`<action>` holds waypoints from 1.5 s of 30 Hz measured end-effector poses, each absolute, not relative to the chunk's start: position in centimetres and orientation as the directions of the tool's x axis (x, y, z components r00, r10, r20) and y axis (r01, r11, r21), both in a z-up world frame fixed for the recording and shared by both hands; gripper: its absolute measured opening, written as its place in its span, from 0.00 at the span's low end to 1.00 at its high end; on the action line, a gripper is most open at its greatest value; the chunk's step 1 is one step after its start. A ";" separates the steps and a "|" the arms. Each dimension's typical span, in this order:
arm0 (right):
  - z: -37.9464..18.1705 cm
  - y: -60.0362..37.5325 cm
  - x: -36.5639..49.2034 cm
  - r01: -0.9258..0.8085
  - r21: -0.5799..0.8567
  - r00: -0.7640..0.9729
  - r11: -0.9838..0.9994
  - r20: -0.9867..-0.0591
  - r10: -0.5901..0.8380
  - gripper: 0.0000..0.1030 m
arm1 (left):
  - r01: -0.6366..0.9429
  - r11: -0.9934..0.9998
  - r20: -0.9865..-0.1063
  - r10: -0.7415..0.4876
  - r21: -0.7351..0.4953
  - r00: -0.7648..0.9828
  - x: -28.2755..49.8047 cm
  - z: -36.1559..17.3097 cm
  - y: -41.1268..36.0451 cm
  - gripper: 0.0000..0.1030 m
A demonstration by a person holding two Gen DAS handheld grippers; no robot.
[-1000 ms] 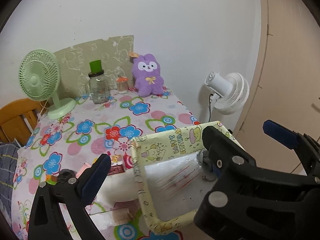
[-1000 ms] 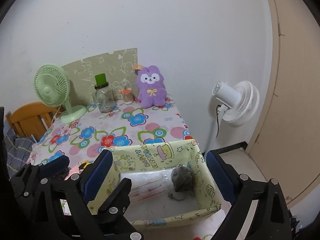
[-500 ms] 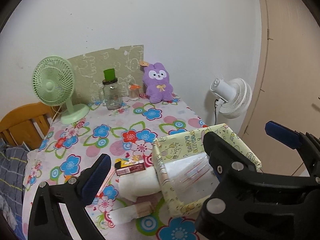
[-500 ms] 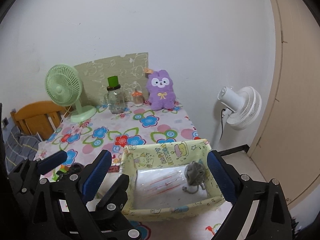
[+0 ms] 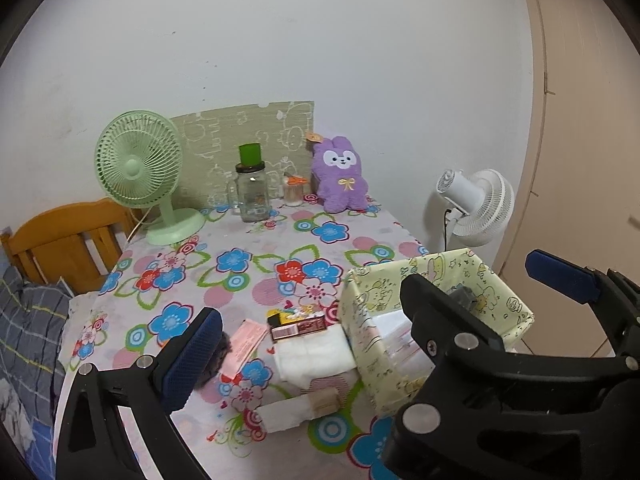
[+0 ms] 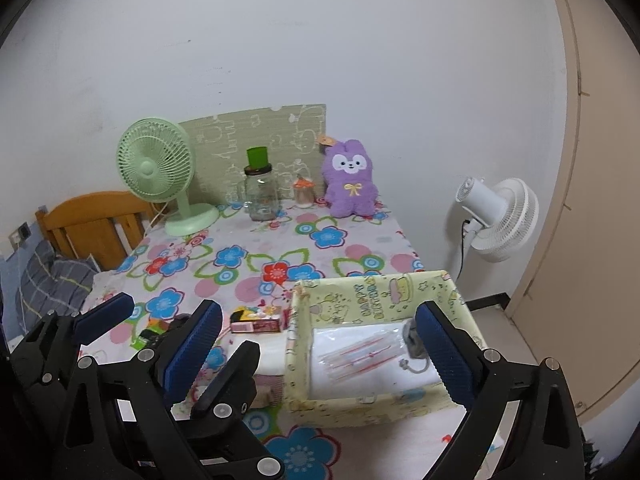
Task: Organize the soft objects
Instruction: 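Withdraw both tools from the box back over the table items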
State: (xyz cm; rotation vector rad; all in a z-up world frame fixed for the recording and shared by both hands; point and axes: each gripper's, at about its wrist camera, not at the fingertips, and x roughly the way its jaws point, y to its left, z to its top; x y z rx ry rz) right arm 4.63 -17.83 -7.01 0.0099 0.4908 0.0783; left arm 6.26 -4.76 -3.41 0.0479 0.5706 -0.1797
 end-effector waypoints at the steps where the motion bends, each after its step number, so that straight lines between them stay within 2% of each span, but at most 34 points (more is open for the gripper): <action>1: -7.1 -17.5 4.6 -0.078 0.029 0.878 0.997 -0.471 0.083 0.96 | 0.178 0.984 -0.541 -0.152 -0.005 0.827 6.1 -3.5 -4.4 1.00; 36: -13.1 -9.0 5.3 -0.193 0.039 0.821 0.980 -0.540 0.183 0.96 | 0.093 0.996 -0.620 -0.074 -0.002 0.781 5.7 -9.4 3.9 1.00; 45: -15.0 -7.2 6.0 -0.200 0.011 0.805 0.980 -0.569 0.171 0.91 | 0.076 0.997 -0.654 -0.063 -0.009 0.754 6.3 -11.4 5.4 0.99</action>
